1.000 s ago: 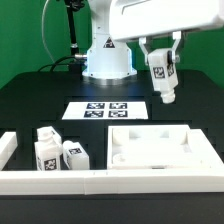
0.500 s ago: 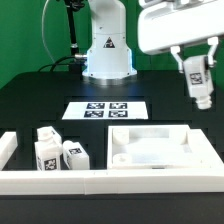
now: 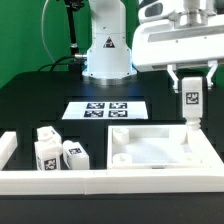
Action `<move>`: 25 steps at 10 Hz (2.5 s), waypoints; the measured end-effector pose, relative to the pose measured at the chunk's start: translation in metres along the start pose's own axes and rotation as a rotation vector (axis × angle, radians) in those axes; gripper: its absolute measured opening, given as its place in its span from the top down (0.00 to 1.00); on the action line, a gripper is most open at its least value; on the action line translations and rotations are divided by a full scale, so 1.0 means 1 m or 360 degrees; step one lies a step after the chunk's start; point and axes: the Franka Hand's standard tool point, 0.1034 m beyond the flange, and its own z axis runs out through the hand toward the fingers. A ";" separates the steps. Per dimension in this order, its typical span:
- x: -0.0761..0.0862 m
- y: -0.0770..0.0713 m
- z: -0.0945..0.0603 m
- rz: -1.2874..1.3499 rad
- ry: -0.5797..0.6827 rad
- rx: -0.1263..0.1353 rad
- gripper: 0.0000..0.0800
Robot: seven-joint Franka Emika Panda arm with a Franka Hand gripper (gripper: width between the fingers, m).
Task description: Assemble one leg
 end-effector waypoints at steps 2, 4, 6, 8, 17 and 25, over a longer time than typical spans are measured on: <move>0.002 0.012 0.005 -0.0026 0.0030 -0.0020 0.64; 0.002 0.013 0.005 -0.0045 0.0030 -0.0028 0.64; 0.002 0.016 0.005 -0.0080 0.0028 -0.0039 0.64; 0.021 0.037 0.015 -0.0259 -0.0088 -0.0105 0.64; 0.037 -0.001 0.028 -0.0207 -0.0239 -0.0023 0.64; 0.022 0.006 0.037 -0.0232 -0.0272 -0.0075 0.64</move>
Offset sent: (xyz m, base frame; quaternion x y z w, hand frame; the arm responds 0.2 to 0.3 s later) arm 0.0000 0.0000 0.0000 0.0000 0.0000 0.0000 1.0000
